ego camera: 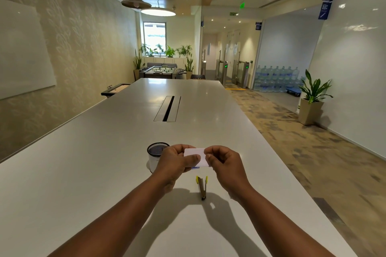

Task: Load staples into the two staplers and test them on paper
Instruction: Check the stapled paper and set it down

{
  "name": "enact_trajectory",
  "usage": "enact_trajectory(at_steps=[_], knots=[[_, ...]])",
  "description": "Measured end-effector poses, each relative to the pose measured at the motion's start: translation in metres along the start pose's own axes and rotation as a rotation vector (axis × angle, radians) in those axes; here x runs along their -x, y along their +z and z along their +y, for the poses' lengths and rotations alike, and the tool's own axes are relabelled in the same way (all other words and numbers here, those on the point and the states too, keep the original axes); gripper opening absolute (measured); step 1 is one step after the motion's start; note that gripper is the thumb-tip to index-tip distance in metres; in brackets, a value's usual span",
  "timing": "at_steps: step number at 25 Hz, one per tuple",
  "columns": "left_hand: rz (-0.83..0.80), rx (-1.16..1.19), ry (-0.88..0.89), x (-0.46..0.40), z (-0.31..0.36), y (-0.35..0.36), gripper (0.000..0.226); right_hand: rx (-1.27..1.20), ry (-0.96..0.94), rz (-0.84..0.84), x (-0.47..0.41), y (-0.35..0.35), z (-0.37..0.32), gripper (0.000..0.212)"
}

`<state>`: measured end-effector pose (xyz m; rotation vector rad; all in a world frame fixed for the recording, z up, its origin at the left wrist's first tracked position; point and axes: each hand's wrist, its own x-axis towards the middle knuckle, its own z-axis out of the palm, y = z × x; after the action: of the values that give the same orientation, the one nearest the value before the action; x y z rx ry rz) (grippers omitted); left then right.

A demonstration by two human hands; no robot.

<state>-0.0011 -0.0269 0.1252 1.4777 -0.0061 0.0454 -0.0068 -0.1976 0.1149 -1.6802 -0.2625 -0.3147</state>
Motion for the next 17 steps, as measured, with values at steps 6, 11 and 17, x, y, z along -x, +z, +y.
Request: enact_trajectory(at_steps=[6, 11, 17], knots=[[0.03, 0.053, -0.056, -0.004, -0.009, 0.006, 0.014, 0.069, -0.025, -0.001, 0.0, -0.003, 0.002, 0.027], [-0.059, 0.06, -0.025, -0.003, -0.01, 0.005, 0.023, 0.062, -0.022, 0.0, 0.0, -0.004, 0.005, 0.027], [-0.073, 0.009, 0.0, -0.005, -0.012, 0.006, 0.033, 0.062, -0.02, 0.035, 0.0, -0.004, 0.007, 0.028]])
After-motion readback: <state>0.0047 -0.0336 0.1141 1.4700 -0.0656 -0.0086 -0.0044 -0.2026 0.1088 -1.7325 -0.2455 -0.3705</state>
